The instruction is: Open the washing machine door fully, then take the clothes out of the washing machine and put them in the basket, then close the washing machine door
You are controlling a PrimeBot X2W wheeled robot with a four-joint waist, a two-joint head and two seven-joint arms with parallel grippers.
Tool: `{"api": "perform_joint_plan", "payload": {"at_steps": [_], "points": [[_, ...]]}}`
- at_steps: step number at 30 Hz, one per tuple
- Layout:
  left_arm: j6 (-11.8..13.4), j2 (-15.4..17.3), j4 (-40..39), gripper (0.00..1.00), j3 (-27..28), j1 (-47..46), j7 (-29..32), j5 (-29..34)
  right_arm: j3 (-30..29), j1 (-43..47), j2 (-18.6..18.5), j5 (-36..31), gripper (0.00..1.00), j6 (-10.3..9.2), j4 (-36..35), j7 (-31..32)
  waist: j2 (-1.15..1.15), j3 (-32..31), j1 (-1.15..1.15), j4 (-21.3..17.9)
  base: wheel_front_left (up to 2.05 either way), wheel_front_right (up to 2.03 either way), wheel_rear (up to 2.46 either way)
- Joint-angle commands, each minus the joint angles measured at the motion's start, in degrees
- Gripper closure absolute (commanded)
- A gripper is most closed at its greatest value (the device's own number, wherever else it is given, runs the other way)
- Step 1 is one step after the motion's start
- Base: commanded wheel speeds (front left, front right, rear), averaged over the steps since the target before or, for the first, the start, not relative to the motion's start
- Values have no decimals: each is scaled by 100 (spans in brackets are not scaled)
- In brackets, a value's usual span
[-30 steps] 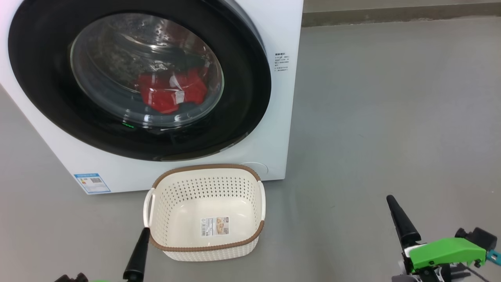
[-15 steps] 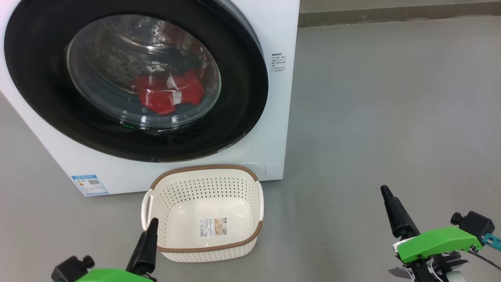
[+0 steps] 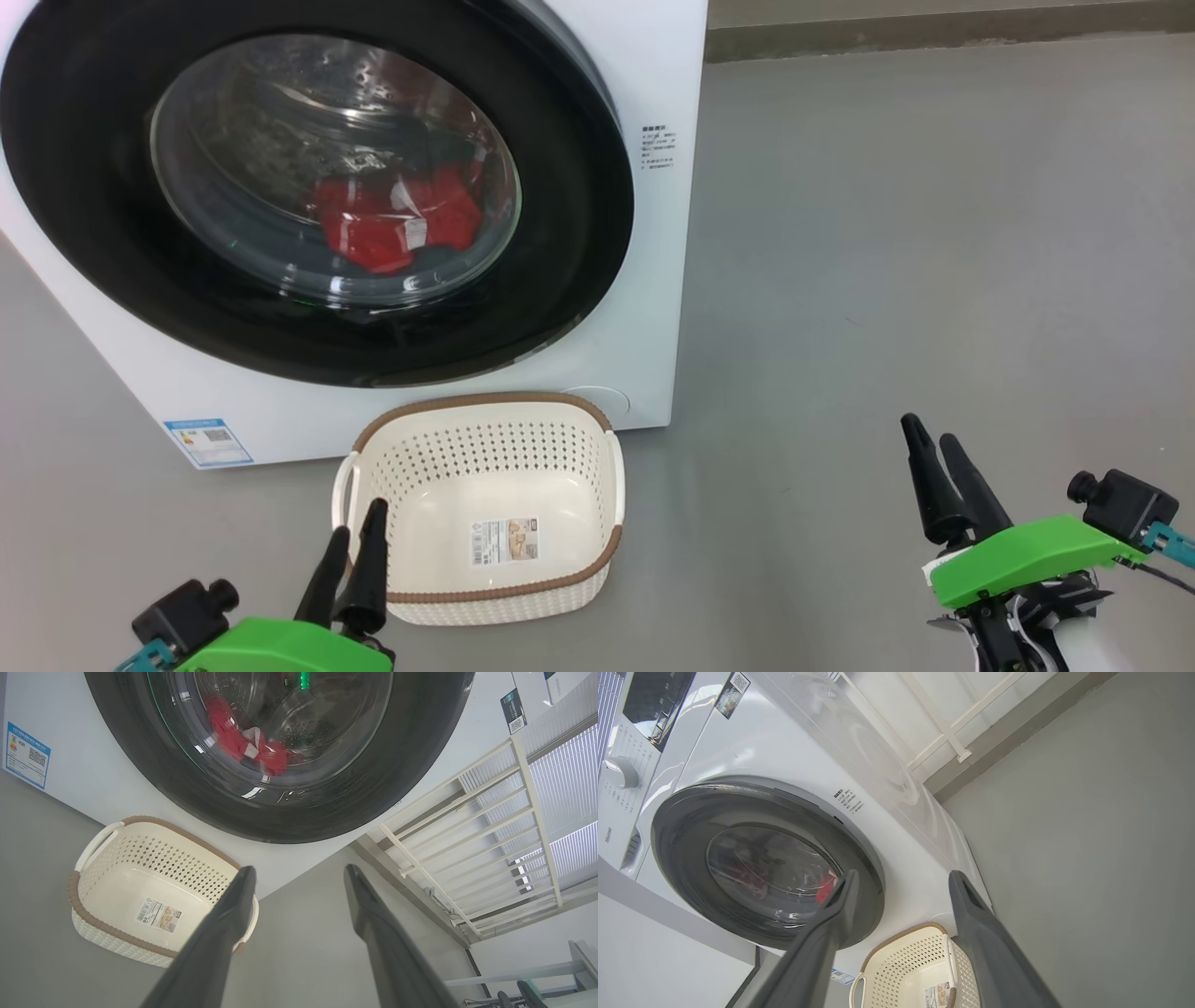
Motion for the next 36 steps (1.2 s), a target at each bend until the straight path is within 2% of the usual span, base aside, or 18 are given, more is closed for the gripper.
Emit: {"api": "perform_joint_plan", "payload": {"at_steps": [1,36], "points": [[45,100,-190,0,65,-299,-72,198,75,-310,-53,-200,0,-2,-187,-70,0,1,-1,-3,0,0,0],[228,111,-333,0,-131,-561,-648,2577,380,-636,-90,-2491,0,-3,-283,-642,0,-106,-1,-75,0,0,0]]}}
